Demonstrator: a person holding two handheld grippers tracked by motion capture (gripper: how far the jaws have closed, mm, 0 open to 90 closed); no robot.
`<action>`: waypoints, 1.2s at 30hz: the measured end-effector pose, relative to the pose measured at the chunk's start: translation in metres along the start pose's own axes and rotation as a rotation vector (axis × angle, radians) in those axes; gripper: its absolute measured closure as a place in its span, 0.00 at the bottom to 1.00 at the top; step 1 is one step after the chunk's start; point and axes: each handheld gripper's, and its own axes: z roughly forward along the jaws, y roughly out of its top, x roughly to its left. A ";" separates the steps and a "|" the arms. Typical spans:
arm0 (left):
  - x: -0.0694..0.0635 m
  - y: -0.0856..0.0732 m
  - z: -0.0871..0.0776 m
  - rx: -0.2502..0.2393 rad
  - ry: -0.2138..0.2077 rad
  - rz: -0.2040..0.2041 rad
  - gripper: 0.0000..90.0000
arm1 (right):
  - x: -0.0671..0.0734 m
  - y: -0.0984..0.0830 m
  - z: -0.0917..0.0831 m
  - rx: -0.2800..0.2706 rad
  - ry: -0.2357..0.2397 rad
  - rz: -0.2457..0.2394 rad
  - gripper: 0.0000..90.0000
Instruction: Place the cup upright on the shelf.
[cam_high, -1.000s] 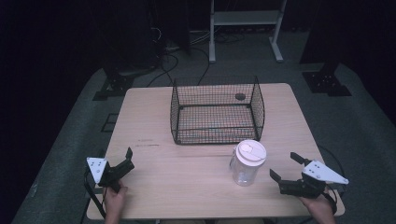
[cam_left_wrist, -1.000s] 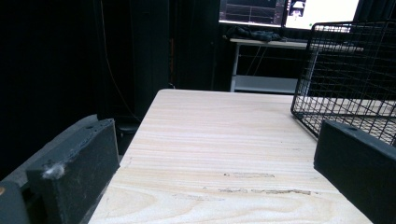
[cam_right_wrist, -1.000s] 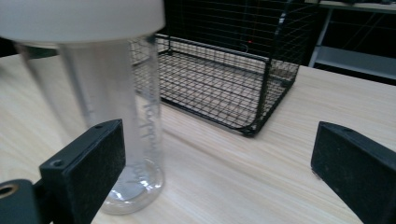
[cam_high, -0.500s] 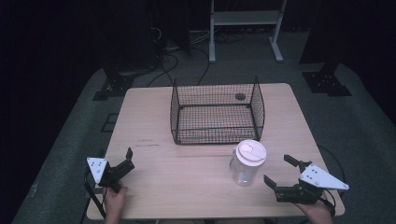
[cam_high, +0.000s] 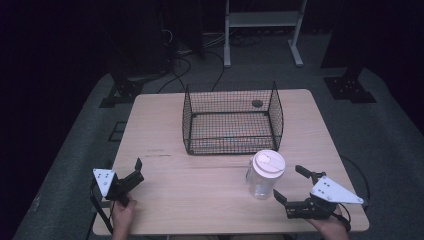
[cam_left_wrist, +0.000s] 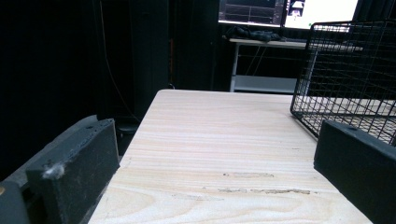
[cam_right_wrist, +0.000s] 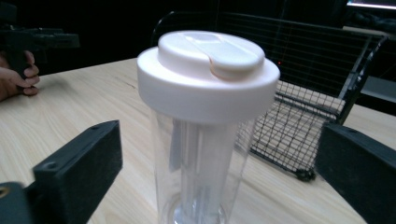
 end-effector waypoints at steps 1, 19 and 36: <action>0.000 0.000 0.000 0.000 0.000 0.000 0.00 | 0.001 0.002 0.003 0.003 0.006 -0.004 0.00; 0.000 0.000 0.000 -0.001 -0.001 -0.002 0.00 | 0.006 0.010 0.031 0.006 -0.024 -0.032 0.00; 0.000 0.000 0.000 -0.002 -0.002 -0.004 0.00 | 0.009 0.015 0.048 -0.001 -0.021 -0.048 0.00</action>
